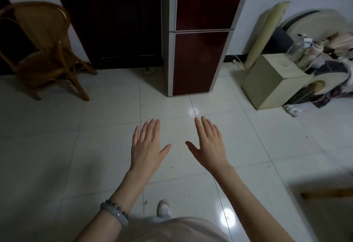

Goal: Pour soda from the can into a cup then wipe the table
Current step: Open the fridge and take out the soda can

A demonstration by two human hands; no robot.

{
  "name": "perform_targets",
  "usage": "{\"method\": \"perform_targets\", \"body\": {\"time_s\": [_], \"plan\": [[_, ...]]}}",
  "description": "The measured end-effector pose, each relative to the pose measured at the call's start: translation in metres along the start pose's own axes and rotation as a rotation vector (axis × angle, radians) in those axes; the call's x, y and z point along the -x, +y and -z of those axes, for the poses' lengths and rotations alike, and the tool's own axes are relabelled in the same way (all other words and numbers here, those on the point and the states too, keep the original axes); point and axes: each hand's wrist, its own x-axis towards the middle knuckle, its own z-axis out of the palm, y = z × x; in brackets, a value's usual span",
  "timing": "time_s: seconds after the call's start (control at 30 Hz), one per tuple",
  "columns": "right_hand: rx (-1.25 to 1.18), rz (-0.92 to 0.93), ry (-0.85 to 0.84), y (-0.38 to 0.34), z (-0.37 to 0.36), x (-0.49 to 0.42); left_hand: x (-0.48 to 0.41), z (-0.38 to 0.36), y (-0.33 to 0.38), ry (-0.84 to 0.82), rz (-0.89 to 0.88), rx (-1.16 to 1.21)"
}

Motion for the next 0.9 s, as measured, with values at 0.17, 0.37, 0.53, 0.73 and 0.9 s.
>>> {"method": "perform_targets", "body": {"time_s": [0.17, 0.37, 0.53, 0.73, 0.9], "plan": [[-0.019, -0.015, -0.031, 0.019, -0.004, -0.071, -0.077, -0.002, -0.007, 0.052, -0.013, 0.003], [-0.007, -0.021, -0.035, 0.057, -0.017, -0.164, -0.171, -0.015, -0.004, 0.032, -0.009, 0.006], [-0.007, 0.013, -0.028, 0.093, -0.031, -0.264, -0.27, -0.028, 0.001, 0.055, 0.033, 0.0], [-0.069, 0.022, -0.017, 0.134, -0.028, -0.382, -0.39, -0.032, 0.016, 0.048, 0.074, 0.003], [-0.052, 0.084, -0.042, 0.163, -0.034, -0.462, -0.468, -0.035, 0.021, 0.072, 0.134, 0.009]]}}
